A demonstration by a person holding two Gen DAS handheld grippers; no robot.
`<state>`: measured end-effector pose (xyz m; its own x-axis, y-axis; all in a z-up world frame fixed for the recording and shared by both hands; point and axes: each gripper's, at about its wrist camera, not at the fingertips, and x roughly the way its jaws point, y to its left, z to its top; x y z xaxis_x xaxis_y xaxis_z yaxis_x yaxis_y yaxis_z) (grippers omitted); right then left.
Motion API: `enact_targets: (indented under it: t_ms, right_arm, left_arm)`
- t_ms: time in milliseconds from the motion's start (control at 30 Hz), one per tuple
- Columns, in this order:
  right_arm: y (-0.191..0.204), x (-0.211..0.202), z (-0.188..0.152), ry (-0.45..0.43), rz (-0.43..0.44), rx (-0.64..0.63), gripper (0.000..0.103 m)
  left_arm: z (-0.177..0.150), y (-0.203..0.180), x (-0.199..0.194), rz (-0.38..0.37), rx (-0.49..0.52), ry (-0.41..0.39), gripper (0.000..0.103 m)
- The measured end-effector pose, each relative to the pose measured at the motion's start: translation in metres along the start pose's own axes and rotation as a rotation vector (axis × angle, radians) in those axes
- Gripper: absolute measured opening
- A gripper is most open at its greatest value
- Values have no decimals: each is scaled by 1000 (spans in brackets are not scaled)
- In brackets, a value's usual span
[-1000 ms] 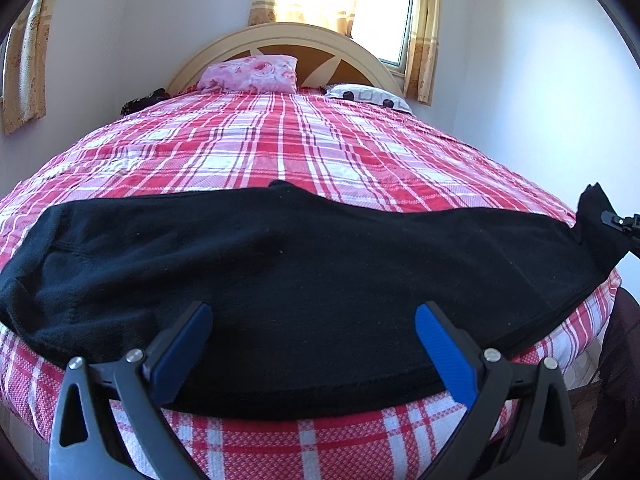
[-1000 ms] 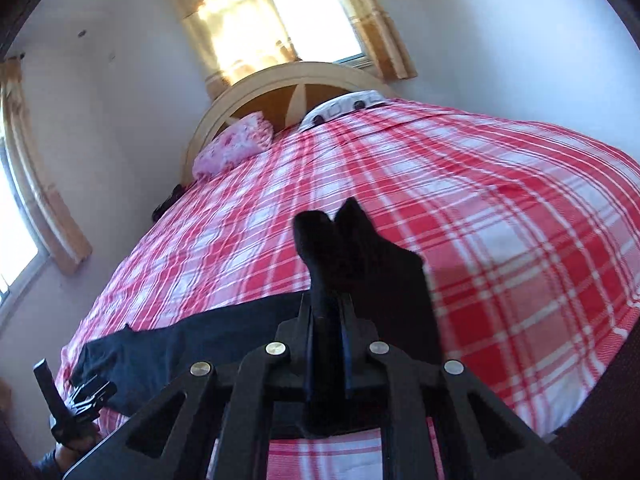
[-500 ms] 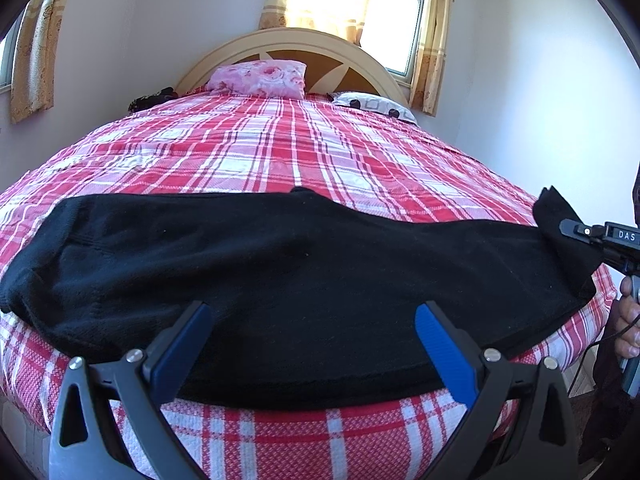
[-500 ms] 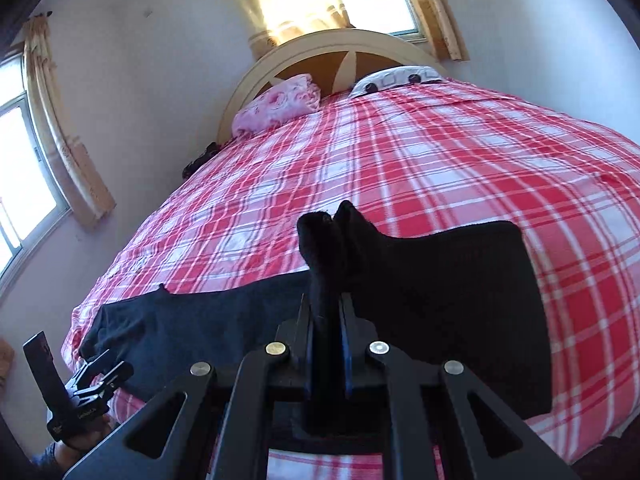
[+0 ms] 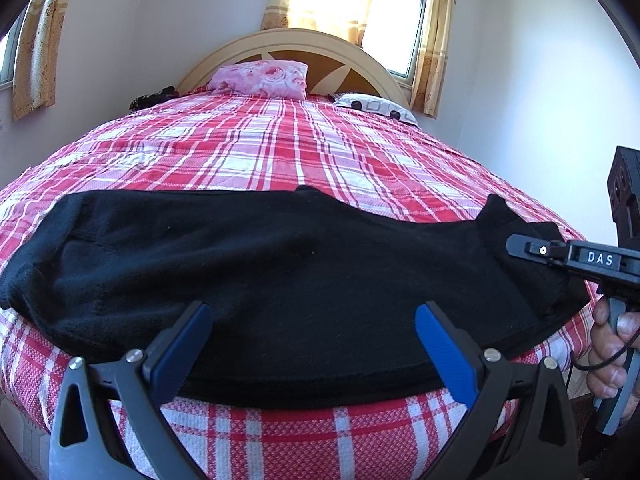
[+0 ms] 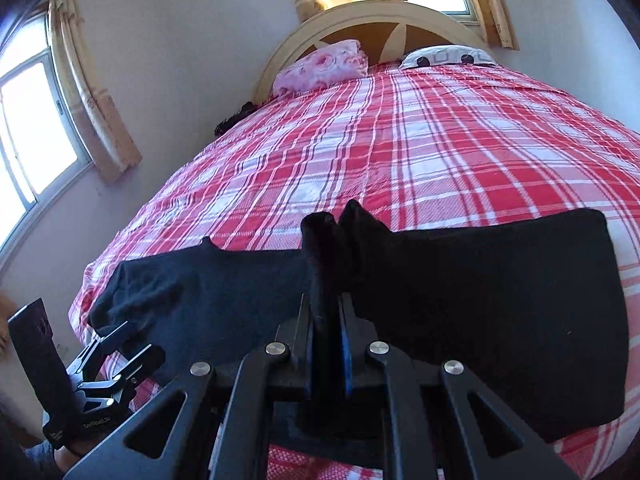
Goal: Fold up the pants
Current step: 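Fold the held pant leg over onto the pants body with the right gripper and release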
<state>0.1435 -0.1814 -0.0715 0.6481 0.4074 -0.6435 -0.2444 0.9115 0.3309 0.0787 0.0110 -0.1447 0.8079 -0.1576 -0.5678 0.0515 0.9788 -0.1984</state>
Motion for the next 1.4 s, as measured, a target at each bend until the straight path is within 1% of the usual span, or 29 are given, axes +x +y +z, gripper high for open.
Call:
enact_targets:
  t_ms: [300,500,667,800,833,867,900,933,1033,1067,1100,1133,1200,1267,1300,1333,1400]
  right_arm:
    - [24,18,-3,30,7,-50,11]
    - [39,34,-13,70,29,-82,11]
    - [46,46,-18,84,29,-103,11]
    - [50,47,-18,102,38,-142,17]
    - [49,45,-17,110,49,-138,28]
    - [48,41,-15,119,74,-133,35]
    - [48,35,-14,120,100,-131,44]
    - [48,28,-13,115,103,-142,45]
    - [44,-2,-9,81,69,-202,46]
    - [39,-11,-7,66,63,-206,47]
    - [32,-22,-5,49,59,-205,50]
    - [19,-35,-1,24,42,-197,52]
    - [-8,-54,6,-22,-18,-159,53]
    - [-51,-70,11,-52,-79,-52,53]
    - [-78,-76,13,-60,-137,32,53]
    - [-96,-80,13,-61,-185,85,53]
    - [-125,-84,10,-74,-244,157,53]
  left_arm:
    - [-2,0,2,-1,-1,2,103]
    - [-2,-1,2,-1,1,3,103]
    - [-4,-1,4,0,8,6,103]
    - [-5,-3,1,0,14,2,103]
    - [-5,-3,-1,0,15,1,103]
    - [-5,-3,-2,-1,16,0,103]
    - [-4,-4,-4,-1,19,-2,103]
    - [-3,-5,-6,-1,23,-5,103]
    - [4,-9,-8,-15,26,-9,103]
    - [8,-15,-9,-31,41,-12,103]
    - [11,-21,-9,-36,62,-16,103]
    - [14,-26,-10,-41,81,-21,103]
    - [21,-41,-6,-73,115,-16,103]
    - [26,-54,2,-90,142,-2,103]
    - [28,-62,7,-90,164,5,103]
    - [29,-69,11,-83,183,10,103]
    - [29,-82,23,-48,235,37,103]
